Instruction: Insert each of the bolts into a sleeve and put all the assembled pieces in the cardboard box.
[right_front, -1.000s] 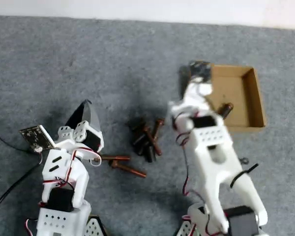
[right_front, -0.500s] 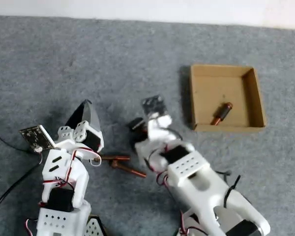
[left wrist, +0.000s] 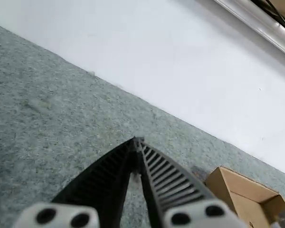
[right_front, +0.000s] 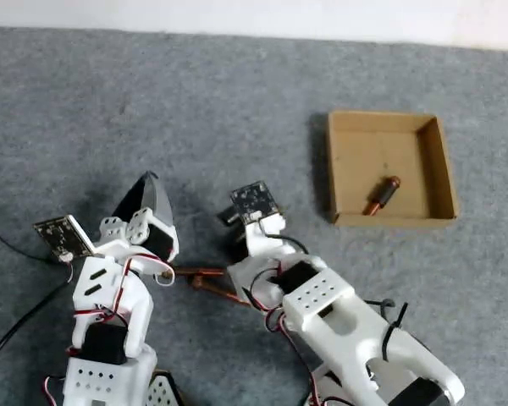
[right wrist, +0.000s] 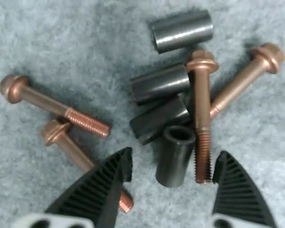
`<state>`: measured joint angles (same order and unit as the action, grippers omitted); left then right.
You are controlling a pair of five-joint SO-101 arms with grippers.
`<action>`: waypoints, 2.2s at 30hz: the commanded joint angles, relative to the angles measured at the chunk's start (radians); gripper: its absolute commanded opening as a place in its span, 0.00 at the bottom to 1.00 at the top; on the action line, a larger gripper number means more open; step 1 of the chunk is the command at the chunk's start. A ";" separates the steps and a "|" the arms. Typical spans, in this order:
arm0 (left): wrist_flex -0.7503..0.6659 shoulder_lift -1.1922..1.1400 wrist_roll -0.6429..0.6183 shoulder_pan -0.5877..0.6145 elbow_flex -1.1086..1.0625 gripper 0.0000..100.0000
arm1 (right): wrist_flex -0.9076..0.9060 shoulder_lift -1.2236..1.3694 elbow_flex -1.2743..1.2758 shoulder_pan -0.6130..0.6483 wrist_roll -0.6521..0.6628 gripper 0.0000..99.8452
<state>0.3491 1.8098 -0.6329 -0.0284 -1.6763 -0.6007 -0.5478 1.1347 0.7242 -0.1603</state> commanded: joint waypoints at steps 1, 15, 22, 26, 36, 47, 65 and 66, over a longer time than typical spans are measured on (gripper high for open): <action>-0.018 0.004 -0.003 0.013 -0.019 0.01 | -0.007 -0.028 -0.005 -0.002 -0.003 0.26; -0.018 0.004 -0.003 0.013 -0.019 0.01 | -0.008 -0.039 -0.007 -0.002 0.077 0.16; -0.018 0.004 -0.003 0.012 -0.019 0.01 | -0.008 -0.039 -0.005 0.001 0.112 0.16; -0.018 0.002 -0.003 0.012 -0.019 0.01 | -0.012 -0.028 0.002 0.002 0.114 0.16; -0.018 0.002 -0.003 0.012 -0.019 0.01 | -0.038 -0.028 0.038 0.031 0.118 0.16; -0.018 0.002 -0.003 0.010 -0.019 0.01 | 0.045 -0.028 0.044 0.025 0.118 0.16; -0.018 0.007 -0.003 0.013 -0.019 0.01 | 0.081 -0.028 0.071 0.025 0.118 0.03; -0.018 0.007 -0.003 0.013 -0.019 0.01 | 0.081 -0.028 0.071 0.025 0.118 0.01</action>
<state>0.3491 1.8098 -0.6329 -0.0284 -1.6763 -0.5439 -0.5493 1.2114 0.7442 -0.0514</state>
